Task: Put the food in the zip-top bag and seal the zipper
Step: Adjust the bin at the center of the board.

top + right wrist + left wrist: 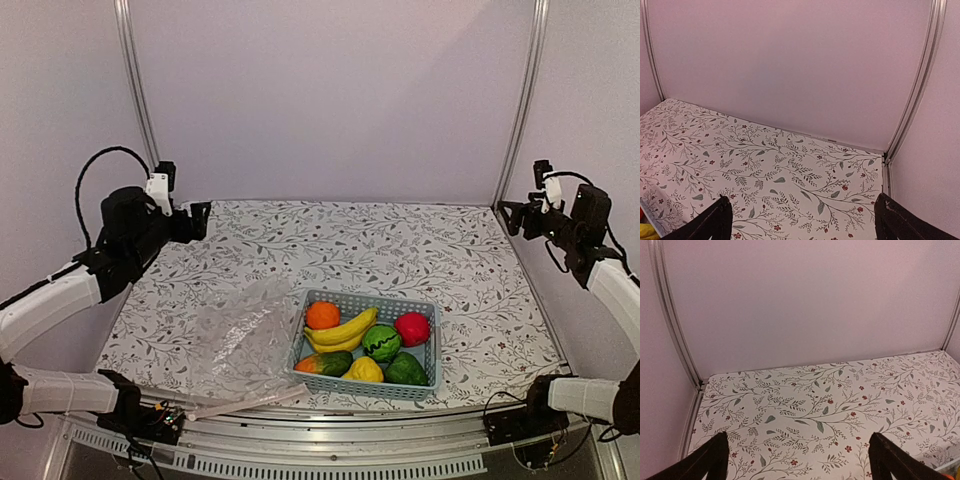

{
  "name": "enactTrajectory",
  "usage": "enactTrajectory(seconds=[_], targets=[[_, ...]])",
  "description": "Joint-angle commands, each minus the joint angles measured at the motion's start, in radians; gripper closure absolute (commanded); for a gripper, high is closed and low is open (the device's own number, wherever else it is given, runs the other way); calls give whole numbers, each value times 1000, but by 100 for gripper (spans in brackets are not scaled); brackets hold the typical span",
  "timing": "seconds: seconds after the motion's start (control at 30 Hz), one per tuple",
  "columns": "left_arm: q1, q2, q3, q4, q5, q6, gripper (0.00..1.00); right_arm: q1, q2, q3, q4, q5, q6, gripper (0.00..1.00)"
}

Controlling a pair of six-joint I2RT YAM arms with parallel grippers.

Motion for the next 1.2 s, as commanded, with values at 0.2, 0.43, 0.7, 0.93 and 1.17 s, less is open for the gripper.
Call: enactTrajectory(seconds=[0.2, 0.43, 0.7, 0.93, 1.17], targets=[[19, -8, -12, -28, 129, 60, 15, 19, 17, -47, -74, -339, -206, 5], [9, 15, 9, -72, 190, 77, 21, 286, 146, 78, -300, -228, -395, 26], [-34, 38, 22, -100, 246, 91, 24, 557, 401, 319, -598, -83, -544, 60], [-58, 43, 26, -110, 254, 112, 24, 744, 598, 445, -738, 1, -605, 60], [-75, 54, 27, -111, 263, 117, 24, 819, 789, 573, -757, 65, -526, 67]])
